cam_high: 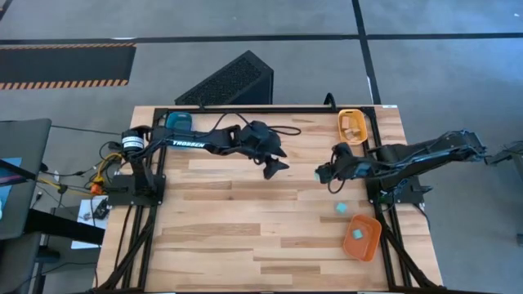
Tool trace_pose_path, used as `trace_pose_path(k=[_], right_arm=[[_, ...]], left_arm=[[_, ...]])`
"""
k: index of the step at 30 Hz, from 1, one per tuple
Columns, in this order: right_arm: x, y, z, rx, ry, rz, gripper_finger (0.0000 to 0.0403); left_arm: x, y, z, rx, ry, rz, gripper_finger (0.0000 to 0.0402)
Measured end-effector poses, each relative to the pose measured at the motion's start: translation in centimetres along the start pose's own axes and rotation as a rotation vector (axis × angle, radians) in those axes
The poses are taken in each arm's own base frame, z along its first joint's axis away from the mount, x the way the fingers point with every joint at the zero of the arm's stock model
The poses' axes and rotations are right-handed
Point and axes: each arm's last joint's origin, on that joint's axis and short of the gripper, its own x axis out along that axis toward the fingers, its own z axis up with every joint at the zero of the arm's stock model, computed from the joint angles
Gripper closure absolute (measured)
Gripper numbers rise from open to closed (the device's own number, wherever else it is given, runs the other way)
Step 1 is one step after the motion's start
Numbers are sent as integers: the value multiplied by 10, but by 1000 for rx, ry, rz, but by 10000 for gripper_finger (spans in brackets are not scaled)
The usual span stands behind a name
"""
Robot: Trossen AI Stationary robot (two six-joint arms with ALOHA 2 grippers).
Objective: Sort & place blocks by color
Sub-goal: Put the top light blue block into the orange bin
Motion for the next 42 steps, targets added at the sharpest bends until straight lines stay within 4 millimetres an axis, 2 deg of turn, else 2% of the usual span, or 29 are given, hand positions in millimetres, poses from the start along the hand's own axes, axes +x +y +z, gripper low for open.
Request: trace_pose_path(k=[4, 9, 14, 24, 29, 36, 42], right_arm=[[-6, 6, 4, 21, -27, 89, 265], [-11, 12, 8, 36, -69, 170, 263], [-15, 20, 12, 51, -101, 263, 262], [-19, 31, 17, 33, -148, 384, 261], [-20, 32, 17, 34, -150, 392, 260], [-21, 36, 19, 39, -165, 431, 260], [-22, 37, 19, 27, -170, 451, 257]], left_arm=[[2, -13, 10, 130, -109, -93, 171], [2, -38, 20, 381, -264, -228, 171], [2, -60, 25, 564, -395, -246, 171], [1, -73, 31, 587, -507, -86, 160], [0, -79, 32, 639, -544, -68, 125], [0, -86, 32, 730, -578, 48, 66], [-1, -89, 32, 768, -592, 80, 49]])
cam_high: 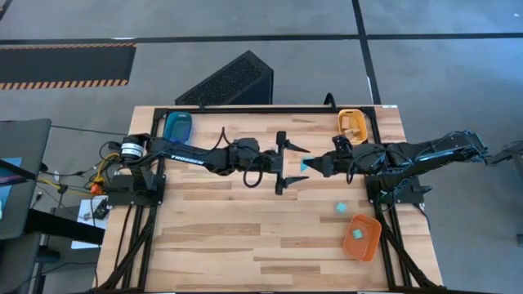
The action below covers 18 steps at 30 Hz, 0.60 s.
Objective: Sort & place blocks by color
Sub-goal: Put the top light blue block into the orange bin
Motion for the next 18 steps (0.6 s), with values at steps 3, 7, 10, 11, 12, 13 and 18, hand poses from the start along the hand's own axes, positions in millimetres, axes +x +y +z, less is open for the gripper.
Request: trace_pose_path(k=[3, 7, 10, 11, 12, 13, 18], right_arm=[[0, 0, 0, 0, 0, 0, 258], [0, 2, 1, 6, -7, 16, 256], [0, 6, 3, 4, -27, 62, 256], [0, 7, 3, 1, -32, 73, 257], [0, 8, 4, -2, -37, 82, 257], [0, 9, 4, -3, -41, 89, 258], [-1, 10, 5, -1, -47, 102, 256]], left_arm=[[0, 1, 3, 3, -24, 17, 49], [1, 3, 9, 10, -68, 37, 49], [2, 6, 14, 36, -84, 45, 49], [2, 7, 16, 45, -88, 48, 49], [3, 7, 17, 50, -91, 49, 49], [3, 8, 19, 51, -94, 46, 49], [5, 8, 19, 71, -69, 12, 49]])
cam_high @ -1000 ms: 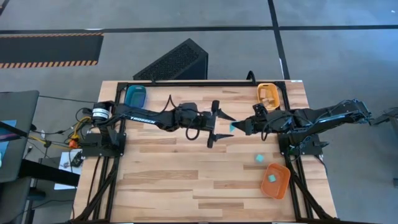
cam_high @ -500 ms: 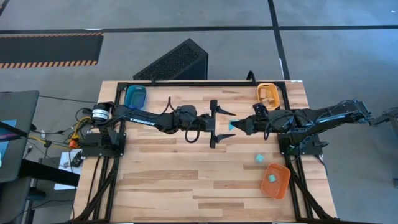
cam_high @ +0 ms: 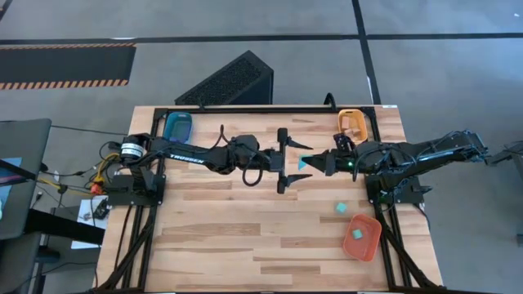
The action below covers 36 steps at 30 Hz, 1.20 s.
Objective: Sort & place blocks by color
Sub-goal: Put the top light blue block into the orange bin
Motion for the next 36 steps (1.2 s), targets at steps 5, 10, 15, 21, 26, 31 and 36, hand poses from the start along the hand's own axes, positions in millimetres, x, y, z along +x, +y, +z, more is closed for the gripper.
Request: trace_pose_path(k=[5, 10, 15, 21, 26, 31, 36], right_arm=[[-8, 8, 8, -9, -49, 89, 258], [-19, 12, 14, -18, -73, 128, 256], [-19, 12, 15, -18, -73, 130, 258], [-17, 12, 13, 0, -51, 138, 255], [-17, 12, 13, 5, -36, 148, 257], [-17, 12, 13, 15, -34, 151, 253], [-18, 13, 13, 18, -36, 152, 255]], left_arm=[[2, 1, 0, 14, 43, -10, 49], [2, 1, 0, 70, 72, 22, 49], [2, 2, 6, 105, 36, 61, 49], [2, 5, 12, 146, -34, 92, 49], [2, 5, 12, 193, -31, 91, 76], [2, 5, 12, 190, -29, 89, 144], [2, 4, 12, 187, -29, 84, 219]])
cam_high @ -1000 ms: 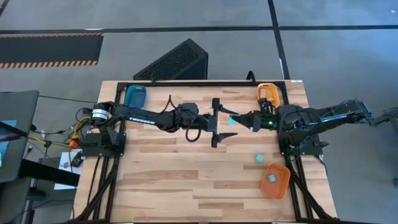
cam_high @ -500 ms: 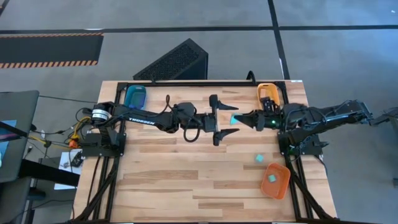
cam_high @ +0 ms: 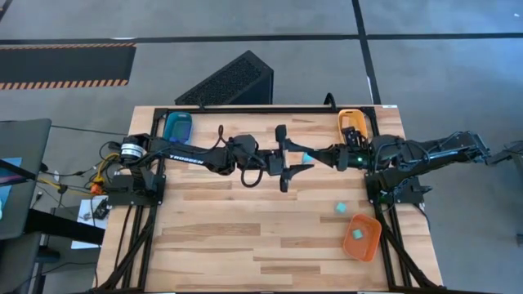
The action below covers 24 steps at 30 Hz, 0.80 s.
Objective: Sort & place blocks by color
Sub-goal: Put the top light blue block into the orange bin
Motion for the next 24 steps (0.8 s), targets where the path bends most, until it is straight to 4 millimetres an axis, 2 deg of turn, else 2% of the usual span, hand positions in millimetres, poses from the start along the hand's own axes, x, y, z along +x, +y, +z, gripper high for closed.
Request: trace_pose_path(k=[5, 8, 12, 18, 24], right_arm=[[0, 0, 0, -2, 3, -4, 253], [0, -1, 0, -6, 3, -6, 253], [0, -1, 0, -5, 3, -6, 255], [0, -2, -1, -5, 7, -12, 244], [0, -1, -1, -4, 4, -12, 254]], left_arm=[[0, 1, 0, 0, 0, 7, 286], [0, 1, 0, -3, 0, 8, 312], [0, 1, 0, -21, 0, 9, 312], [0, 0, -3, -14, 33, -2, 284], [0, 0, -3, -12, 43, 1, 299]])
